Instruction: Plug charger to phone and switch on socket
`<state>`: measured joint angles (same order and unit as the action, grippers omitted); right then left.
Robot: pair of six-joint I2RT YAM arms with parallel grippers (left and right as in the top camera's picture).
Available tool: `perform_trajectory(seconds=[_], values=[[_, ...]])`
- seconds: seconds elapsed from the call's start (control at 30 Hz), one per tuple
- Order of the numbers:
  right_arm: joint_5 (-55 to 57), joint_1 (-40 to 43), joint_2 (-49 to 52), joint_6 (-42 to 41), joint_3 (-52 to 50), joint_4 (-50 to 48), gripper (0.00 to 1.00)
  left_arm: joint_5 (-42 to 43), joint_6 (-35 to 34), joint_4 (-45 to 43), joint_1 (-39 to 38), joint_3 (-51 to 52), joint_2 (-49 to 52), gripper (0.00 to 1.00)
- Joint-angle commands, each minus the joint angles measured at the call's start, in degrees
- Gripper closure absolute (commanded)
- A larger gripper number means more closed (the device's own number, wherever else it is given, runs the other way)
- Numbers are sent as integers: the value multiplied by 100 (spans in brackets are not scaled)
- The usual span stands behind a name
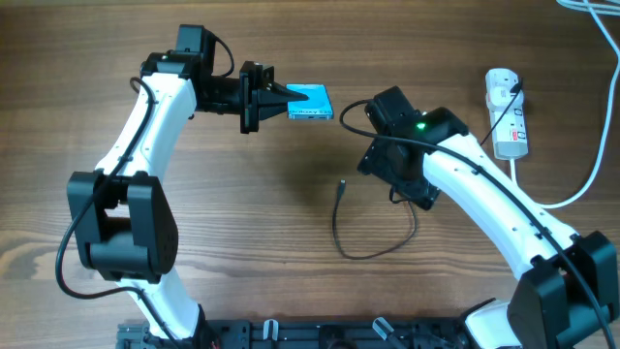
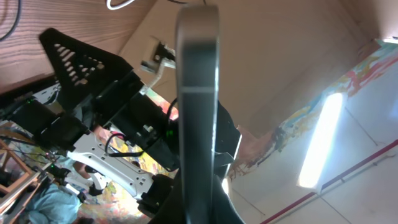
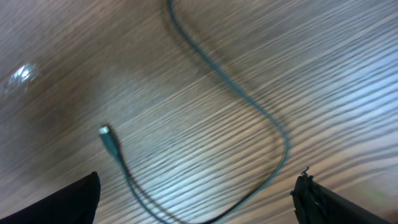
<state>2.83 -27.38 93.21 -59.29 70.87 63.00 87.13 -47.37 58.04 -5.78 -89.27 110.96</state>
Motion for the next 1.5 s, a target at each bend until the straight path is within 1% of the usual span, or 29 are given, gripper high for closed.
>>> perform_trajectory(seconds=[0.0, 0.2, 0.27, 1.17, 1.3, 1.47], values=[[-382, -13, 61, -70, -208, -243, 0, 240, 114, 0, -17, -9, -188, 96], [-382, -13, 74, -79, -404, -586, 0, 205, 111, 0, -17, -9, -188, 96], [-382, -13, 98, -83, -404, -664, 0, 76, 111, 0, -17, -9, -188, 96], [-483, -96, 120, -72, -442, -977, 0, 20, 66, 2, -17, -9, -188, 96], [-485, -116, 120, -74, -691, -1193, 0, 15, 66, 0, -17, -9, -188, 96], [-487, -116, 120, -76, -1224, -1766, 0, -127, 66, 2, -17, -9, -188, 96]])
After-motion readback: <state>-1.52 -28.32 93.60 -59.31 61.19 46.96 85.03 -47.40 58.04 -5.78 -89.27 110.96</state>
